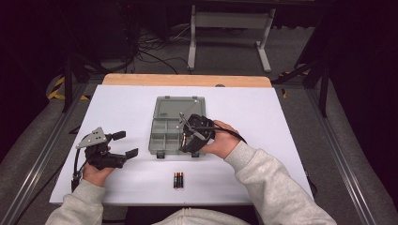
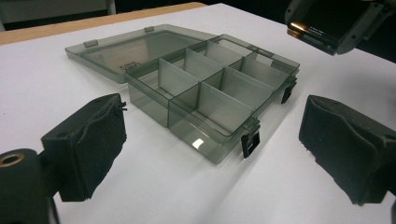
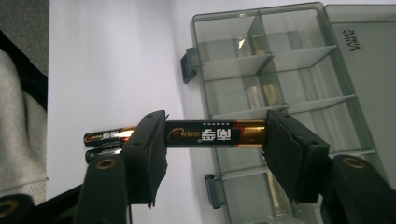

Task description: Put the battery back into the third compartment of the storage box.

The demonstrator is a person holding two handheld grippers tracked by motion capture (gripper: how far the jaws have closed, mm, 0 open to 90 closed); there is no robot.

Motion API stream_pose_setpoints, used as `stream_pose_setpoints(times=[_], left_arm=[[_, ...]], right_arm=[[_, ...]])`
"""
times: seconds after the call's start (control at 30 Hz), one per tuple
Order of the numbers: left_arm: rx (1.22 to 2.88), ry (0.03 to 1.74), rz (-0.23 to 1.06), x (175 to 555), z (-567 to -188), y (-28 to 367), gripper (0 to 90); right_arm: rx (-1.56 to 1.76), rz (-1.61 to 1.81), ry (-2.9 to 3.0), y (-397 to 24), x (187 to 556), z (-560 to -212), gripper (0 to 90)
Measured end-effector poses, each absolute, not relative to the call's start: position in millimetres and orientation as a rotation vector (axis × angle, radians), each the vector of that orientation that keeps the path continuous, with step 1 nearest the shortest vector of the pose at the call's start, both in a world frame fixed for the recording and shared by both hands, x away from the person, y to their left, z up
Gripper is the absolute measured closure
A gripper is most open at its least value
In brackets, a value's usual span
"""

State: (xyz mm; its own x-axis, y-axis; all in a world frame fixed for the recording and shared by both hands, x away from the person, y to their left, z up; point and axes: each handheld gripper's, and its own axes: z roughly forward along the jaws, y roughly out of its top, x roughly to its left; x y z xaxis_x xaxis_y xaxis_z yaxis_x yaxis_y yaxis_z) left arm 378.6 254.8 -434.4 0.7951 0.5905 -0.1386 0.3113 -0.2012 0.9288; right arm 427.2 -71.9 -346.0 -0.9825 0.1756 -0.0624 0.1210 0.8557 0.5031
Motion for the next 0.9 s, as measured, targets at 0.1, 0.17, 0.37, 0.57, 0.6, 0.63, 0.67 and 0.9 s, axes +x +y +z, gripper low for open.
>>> stream_pose_setpoints(times=[0.1, 0.17, 0.37, 0.57, 0.6, 0.63, 0.67, 0.9], left_arm=[[1.804, 0.694, 0.297, 378.6, -434.4, 254.7, 7.8], [1.803, 0.696, 0.298, 378.5, -434.3, 255.0, 7.8], [1.809, 0.693, 0.297, 378.8, -434.1, 255.7, 7.8], [1.807, 0.693, 0.298, 378.9, -434.1, 255.7, 7.7], [1.808, 0.699, 0.291, 378.5, -433.9, 255.9, 7.7], [1.807, 0.697, 0.294, 378.8, -433.9, 256.0, 7.7], [1.807, 0.697, 0.293, 378.8, -433.9, 256.0, 7.7], [1.805, 0.702, 0.297, 378.8, -434.0, 256.2, 7.7]], right_arm=[[0.241, 0.787, 2.915, -70.3, 432.4, -343.3, 40.8], [0.223, 0.800, 2.910, -69.6, 437.2, -342.3, 40.8], [0.240, 0.799, 2.898, -67.3, 447.0, -340.1, 40.8], [0.237, 0.795, 2.891, -65.9, 457.4, -336.9, 40.8], [0.240, 0.792, 2.894, -65.7, 459.8, -336.4, 40.8], [0.248, 0.787, 2.893, -65.4, 461.7, -336.0, 40.8], [0.254, 0.787, 2.892, -65.1, 463.6, -335.8, 40.8], [0.267, 0.802, 2.884, -64.6, 477.3, -333.3, 40.8]])
